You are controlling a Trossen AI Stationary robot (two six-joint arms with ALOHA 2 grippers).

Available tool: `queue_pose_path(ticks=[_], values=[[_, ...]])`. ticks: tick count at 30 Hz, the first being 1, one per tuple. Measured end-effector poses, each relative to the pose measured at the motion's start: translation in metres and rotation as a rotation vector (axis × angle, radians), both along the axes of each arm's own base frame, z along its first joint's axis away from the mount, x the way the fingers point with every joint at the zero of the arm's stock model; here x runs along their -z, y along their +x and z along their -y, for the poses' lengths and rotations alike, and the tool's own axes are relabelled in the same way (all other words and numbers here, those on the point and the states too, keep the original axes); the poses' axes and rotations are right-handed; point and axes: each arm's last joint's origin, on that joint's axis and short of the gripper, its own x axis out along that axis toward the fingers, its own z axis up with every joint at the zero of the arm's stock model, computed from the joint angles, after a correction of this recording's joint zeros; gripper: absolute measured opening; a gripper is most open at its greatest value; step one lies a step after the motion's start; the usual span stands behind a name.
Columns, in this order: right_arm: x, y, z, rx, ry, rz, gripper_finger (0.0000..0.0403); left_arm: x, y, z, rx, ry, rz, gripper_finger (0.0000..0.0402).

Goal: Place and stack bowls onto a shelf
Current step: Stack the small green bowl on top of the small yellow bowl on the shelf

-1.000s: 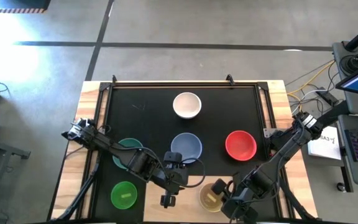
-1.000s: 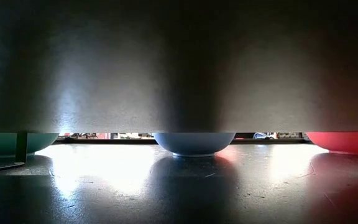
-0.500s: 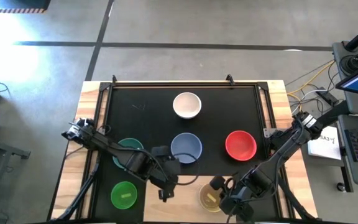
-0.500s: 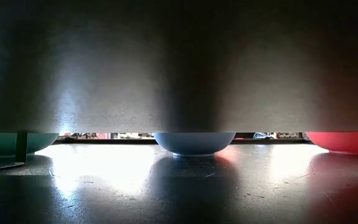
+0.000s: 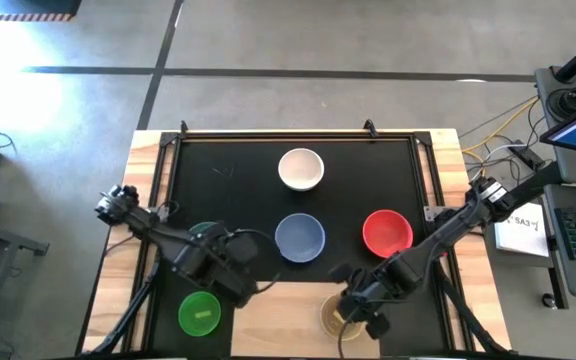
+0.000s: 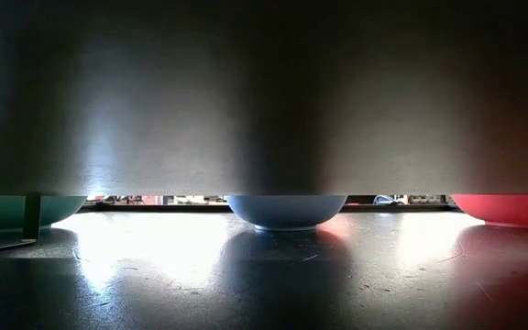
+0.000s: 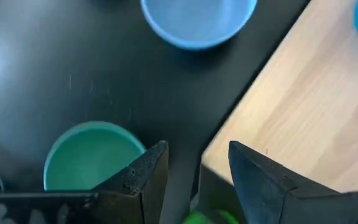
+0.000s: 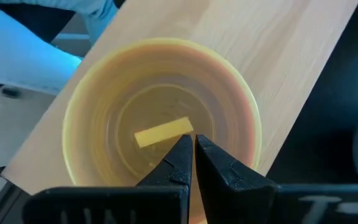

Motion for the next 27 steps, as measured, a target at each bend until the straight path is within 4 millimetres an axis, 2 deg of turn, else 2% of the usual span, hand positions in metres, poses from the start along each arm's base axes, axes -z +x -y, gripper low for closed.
queue_pose_path(ticks=[10,18,27], values=[[0.013,-0.005,0.001,0.134,0.076,-0.103,0.0009,0.007,-0.032,0.041,-0.161,-0.198,-0.087,0.0152],[0.016,-0.011,-0.006,0.179,0.172,-0.202,0.0009,0.022,-0.066,0.074,-0.346,-0.249,-0.142,0.0152],[0.011,-0.014,-0.012,0.154,0.265,-0.284,0.0009,0.033,-0.087,0.090,-0.435,-0.240,-0.130,0.0152]])
